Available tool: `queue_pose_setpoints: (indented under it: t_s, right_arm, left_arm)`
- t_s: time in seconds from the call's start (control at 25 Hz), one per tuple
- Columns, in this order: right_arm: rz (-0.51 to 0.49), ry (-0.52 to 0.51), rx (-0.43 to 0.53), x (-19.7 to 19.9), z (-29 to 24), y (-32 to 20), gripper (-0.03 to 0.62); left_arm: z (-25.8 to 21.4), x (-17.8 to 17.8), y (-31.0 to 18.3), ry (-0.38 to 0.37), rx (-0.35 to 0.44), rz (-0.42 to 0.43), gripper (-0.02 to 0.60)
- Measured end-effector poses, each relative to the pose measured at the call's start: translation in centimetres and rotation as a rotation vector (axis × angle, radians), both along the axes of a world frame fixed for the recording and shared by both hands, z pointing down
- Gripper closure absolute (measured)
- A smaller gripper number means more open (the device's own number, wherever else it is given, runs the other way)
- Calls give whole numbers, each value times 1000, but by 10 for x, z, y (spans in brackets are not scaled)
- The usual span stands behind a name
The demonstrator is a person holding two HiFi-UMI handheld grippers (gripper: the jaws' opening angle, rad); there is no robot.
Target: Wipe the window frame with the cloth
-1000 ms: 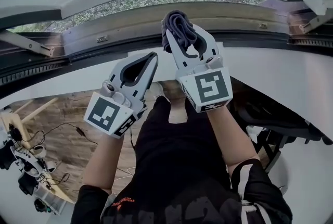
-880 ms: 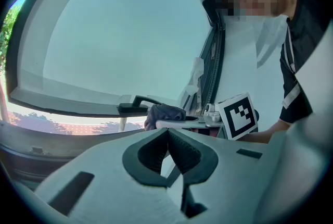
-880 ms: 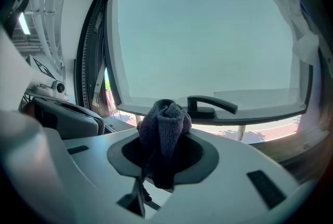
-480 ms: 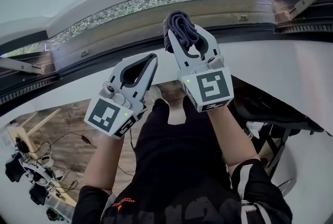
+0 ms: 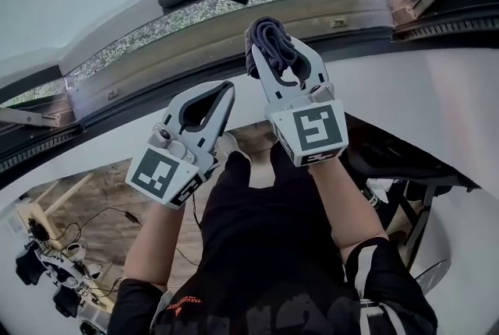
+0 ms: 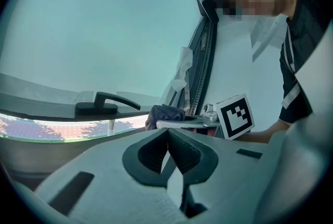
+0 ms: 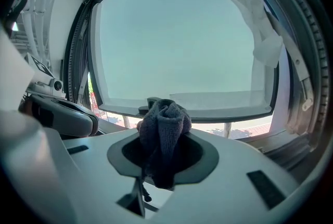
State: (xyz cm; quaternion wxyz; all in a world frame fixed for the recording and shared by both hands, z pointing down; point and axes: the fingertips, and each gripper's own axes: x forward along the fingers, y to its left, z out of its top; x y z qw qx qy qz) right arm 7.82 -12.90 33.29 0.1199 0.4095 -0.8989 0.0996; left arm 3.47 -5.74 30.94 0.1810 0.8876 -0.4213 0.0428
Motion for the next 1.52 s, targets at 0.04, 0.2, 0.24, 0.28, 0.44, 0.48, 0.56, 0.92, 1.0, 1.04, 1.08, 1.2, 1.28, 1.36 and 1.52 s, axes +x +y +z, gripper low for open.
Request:
queue_pose_setpoints:
  t_s: [0.04,0.2,0.24,0.28,0.44,0.48,0.56,0.92,1.0,1.04,1.08,1.2,1.28,1.36,1.52]
  right_arm:
    - [5,1,0,4,0,-1,487]
    - [29,3,1,21,-1,-5,487]
    - [36,4,2,25,-1,-6,487]
    - [42,5,3,29,-2,-8,487]
    - [64,8,7,45,-3,-13,487]
    - [69,9,7,49,-3,-14,487]
    - [80,9,9,58,-3,-16,487]
    - [142,18,10,99,-2,-31,487]
    - [154,21,11,108,-3,-34,487]
    - [159,22,11,113,-3,-36,487]
    - [164,23,12,117,-3,-37,487]
    - [180,25,15,130,-4,-43,487]
    - [192,27,15,140,-3,-46,487]
    - [206,27,16,149,-3,-49,487]
    - [237,32,18,168,-3,-55,487]
  left_arm:
    - [0,3,-1,0,0,4,561]
    - [-3,16,-5,2,5,22,561]
    - [-3,20,-6,2,6,26,561]
    - [-3,23,-7,2,6,29,561]
    - [-3,35,-11,4,6,45,561]
    - [-3,38,-12,4,7,49,561]
    - [-3,45,-14,4,7,58,561]
    - [0,75,-26,11,-4,96,561]
    - [1,83,-28,11,-3,109,561]
    - [1,87,-30,11,-3,114,560]
    - [1,91,-32,12,-3,118,560]
    - [0,102,-37,16,0,131,561]
    - [1,110,-41,18,-1,141,561]
    - [1,118,-43,18,-3,152,561]
    - [1,131,-49,23,-1,170,561]
